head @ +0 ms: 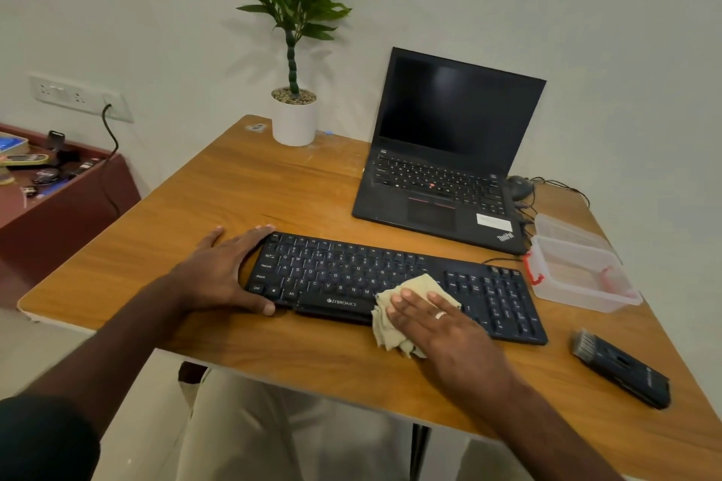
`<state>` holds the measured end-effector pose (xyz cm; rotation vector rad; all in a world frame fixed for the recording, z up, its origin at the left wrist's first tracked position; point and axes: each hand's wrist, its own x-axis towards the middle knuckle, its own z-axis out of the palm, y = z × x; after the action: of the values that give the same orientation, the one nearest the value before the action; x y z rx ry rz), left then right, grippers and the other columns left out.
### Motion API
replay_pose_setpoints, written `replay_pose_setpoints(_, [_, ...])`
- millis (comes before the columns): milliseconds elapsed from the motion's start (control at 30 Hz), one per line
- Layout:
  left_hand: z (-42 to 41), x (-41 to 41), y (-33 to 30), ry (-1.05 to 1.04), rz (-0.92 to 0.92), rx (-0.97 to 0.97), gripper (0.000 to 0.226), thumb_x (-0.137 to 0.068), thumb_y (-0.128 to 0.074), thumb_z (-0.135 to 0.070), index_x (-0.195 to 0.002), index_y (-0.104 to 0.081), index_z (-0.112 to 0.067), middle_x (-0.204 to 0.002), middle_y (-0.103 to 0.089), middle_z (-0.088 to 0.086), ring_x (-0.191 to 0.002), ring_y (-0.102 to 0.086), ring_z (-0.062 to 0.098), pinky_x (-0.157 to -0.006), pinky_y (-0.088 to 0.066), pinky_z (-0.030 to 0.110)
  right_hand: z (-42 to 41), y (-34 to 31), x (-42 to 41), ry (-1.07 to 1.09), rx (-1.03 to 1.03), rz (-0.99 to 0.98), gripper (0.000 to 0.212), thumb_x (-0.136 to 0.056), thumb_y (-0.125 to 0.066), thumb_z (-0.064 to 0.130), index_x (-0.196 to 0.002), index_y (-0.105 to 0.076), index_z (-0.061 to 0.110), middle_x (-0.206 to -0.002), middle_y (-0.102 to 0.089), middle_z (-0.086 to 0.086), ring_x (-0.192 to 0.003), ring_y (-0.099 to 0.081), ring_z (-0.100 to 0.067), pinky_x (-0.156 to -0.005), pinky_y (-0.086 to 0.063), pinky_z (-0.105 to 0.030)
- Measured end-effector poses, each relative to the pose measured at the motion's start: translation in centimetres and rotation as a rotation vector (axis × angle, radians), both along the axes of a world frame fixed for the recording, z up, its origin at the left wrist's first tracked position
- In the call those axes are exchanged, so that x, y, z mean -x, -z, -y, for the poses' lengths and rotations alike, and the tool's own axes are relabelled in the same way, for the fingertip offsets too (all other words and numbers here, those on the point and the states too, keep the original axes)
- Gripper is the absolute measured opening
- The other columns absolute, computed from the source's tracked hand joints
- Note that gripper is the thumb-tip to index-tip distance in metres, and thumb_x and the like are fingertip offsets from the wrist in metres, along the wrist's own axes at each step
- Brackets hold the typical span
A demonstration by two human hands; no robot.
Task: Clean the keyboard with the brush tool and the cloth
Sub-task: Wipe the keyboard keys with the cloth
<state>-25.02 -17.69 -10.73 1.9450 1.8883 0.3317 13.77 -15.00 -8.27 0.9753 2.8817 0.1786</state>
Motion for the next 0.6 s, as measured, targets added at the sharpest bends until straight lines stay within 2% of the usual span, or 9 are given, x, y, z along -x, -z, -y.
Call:
replay_pose_setpoints(67, [0.0,-0.1,-0.1,0.002,0.003,0.009,0.137,-0.046,-0.059,-0.097,-0.154,0.005,-0.042,-0.164,-0.018,-0.009,-0.15,-0.015,0.015,-0.121,0.013,0.041,0.0,-0.3,-1.9,0.05,-0.038,-0.006,0.083,-0.057,-0.093,0.036,-0.133,-0.063,0.027,-0.137,-0.063,0.005,-0.129,-0.046,-0.006,-0.104,-0.037,-0.037])
replay_pose_setpoints(133, [0.1,-0.1,-0.2,0.001,0.007,0.015,0.137,-0.047,-0.059,-0.096,-0.154,0.005,-0.042,-0.164,-0.017,-0.009,-0.15,-0.014,0.016,-0.121,0.013,0.041,0.4,-1.3,-3.2,0.144,-0.06,-0.006,0.085,-0.05,-0.096,0.038,-0.129,-0.066,0.03,-0.133,-0.065,0.005,-0.123,-0.055,-0.012,-0.097,-0.039,-0.032])
replay_pose_setpoints(200, [0.1,-0.1,-0.2,0.0,0.004,0.007,0.136,-0.047,-0.059,-0.097,-0.155,0.004,-0.041,-0.164,-0.017,-0.01,-0.15,-0.015,0.015,-0.121,0.013,0.041,0.3,-2.8,-4.2,0.247,0.026,-0.147,0.074,-0.068,-0.091,0.027,-0.135,-0.06,0.032,-0.14,-0.058,0.008,-0.123,-0.063,-0.016,-0.1,-0.041,-0.028])
replay_pose_setpoints(267, [0.1,-0.1,-0.1,0.0,-0.005,-0.005,0.137,-0.047,-0.058,-0.097,-0.155,0.004,-0.04,-0.164,-0.018,-0.01,-0.149,-0.017,0.014,-0.121,0.013,0.041,-0.3,-3.7,-3.8,0.371,0.159,-0.352,0.052,-0.093,-0.067,0.017,-0.141,-0.053,0.03,-0.141,-0.059,0.005,-0.123,-0.058,-0.016,-0.103,-0.044,-0.026])
replay_pose_setpoints(333, [0.1,-0.1,0.0,-0.003,-0.009,-0.007,0.137,-0.047,-0.057,-0.098,-0.155,0.005,-0.041,-0.164,-0.017,-0.01,-0.149,-0.017,0.015,-0.121,0.013,0.041,-1.1,-3.2,-2.3,0.469,0.152,-0.491,0.043,-0.098,-0.056,0.013,-0.139,-0.054,0.026,-0.131,-0.065,-0.001,-0.114,-0.06,-0.014,-0.096,-0.048,-0.029])
replay_pose_setpoints(400, [0.2,-0.2,-0.1,-0.007,-0.004,0.001,0.137,-0.047,-0.057,-0.098,-0.155,0.004,-0.041,-0.164,-0.016,-0.01,-0.15,-0.015,0.016,-0.121,0.013,0.041,-0.7,-2.5,-0.1,0.474,0.132,-0.603,0.048,-0.099,-0.053,0.009,-0.144,-0.05,0.027,-0.138,-0.061,0.001,-0.118,-0.057,-0.011,-0.104,-0.047,-0.031])
replay_pose_setpoints(467, [0.1,-0.1,-0.1,-0.004,-0.001,0.0,0.137,-0.046,-0.057,-0.098,-0.155,0.005,-0.042,-0.164,-0.016,-0.01,-0.15,-0.015,0.016,-0.122,0.013,0.042,0.3,-0.6,1.3,0.365,0.13,-0.548,0.063,-0.096,-0.058,0.009,-0.151,-0.038,0.031,-0.154,-0.039,0.011,-0.141,-0.032,-0.004,-0.122,-0.021,-0.029])
replay_pose_setpoints(500, [0.0,-0.1,-0.1,-0.002,0.001,0.002,0.137,-0.046,-0.057,-0.098,-0.154,0.005,-0.042,-0.164,-0.016,-0.01,-0.15,-0.015,0.016,-0.122,0.012,0.043,0.7,0.3,1.4,0.267,0.089,-0.456,0.072,-0.089,-0.068,0.01,-0.151,-0.038,0.031,-0.156,-0.036,0.012,-0.144,-0.023,-0.002,-0.122,-0.011,-0.027])
replay_pose_setpoints(600, [-0.1,0.1,0.0,0.004,0.003,0.001,0.137,-0.046,-0.057,-0.098,-0.154,0.005,-0.043,-0.164,-0.015,-0.011,-0.15,-0.015,0.015,-0.122,0.012,0.044,0.6,0.9,-0.6,0.114,0.029,-0.241,0.1,-0.053,-0.093,0.014,-0.143,-0.05,0.029,-0.146,-0.054,0.008,-0.14,-0.034,-0.003,-0.117,-0.025,-0.029])
